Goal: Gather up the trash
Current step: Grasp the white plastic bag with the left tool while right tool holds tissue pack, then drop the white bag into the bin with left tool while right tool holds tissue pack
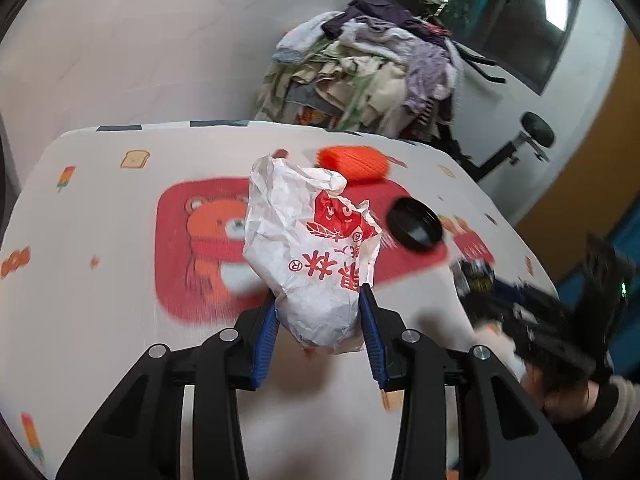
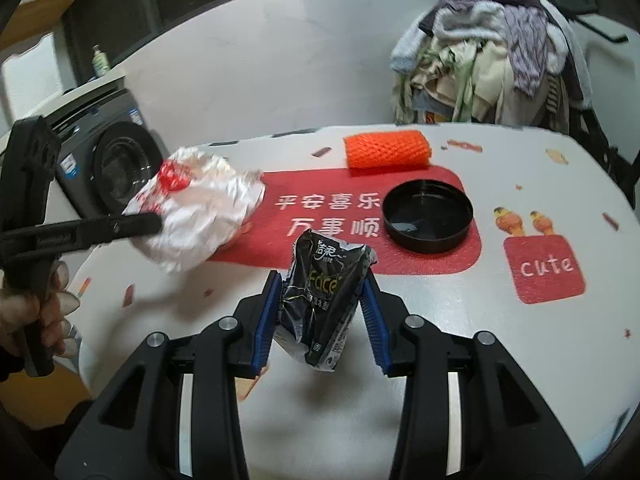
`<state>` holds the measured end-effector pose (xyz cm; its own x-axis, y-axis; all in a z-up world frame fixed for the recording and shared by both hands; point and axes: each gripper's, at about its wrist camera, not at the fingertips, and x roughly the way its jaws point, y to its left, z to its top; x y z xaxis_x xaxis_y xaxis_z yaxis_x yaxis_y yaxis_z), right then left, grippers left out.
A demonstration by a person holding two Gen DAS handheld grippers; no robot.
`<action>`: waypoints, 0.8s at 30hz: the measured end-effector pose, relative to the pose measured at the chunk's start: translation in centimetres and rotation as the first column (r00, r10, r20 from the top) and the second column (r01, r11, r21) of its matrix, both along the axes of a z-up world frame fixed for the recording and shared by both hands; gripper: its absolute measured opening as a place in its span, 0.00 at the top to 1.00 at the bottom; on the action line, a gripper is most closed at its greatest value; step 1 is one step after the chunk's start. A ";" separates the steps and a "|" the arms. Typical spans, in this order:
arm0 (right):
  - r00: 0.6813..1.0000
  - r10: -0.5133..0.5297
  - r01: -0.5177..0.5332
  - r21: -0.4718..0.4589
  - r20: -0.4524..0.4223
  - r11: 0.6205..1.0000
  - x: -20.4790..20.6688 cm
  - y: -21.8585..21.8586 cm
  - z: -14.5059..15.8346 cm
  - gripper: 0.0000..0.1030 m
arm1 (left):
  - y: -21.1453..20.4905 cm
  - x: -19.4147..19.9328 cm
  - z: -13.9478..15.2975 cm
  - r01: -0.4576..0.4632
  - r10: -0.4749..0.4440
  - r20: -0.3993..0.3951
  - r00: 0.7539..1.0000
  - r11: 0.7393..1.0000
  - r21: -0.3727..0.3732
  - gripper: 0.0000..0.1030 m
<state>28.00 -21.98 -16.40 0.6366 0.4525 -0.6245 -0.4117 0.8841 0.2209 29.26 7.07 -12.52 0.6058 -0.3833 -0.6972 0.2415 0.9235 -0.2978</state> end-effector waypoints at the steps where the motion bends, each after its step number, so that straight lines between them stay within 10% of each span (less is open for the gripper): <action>1: 1.000 0.006 -0.006 -0.005 0.008 1.000 -0.6 -0.1 0.4 0.60 | -0.1 -1.2 0.1 0.010 -0.010 -0.001 1.000 1.000 -0.001 0.63; 12: 0.999 0.016 -0.015 -0.023 0.044 1.000 -9.0 -2.9 2.6 0.59 | -4.6 -16.0 -1.2 0.213 -0.216 0.016 0.976 0.969 0.127 0.63; 24: 1.000 -0.012 0.013 -0.026 0.009 1.000 -13.8 -5.1 1.2 0.59 | -10.1 -22.6 -7.4 0.423 -0.402 -0.130 0.906 0.865 0.272 0.63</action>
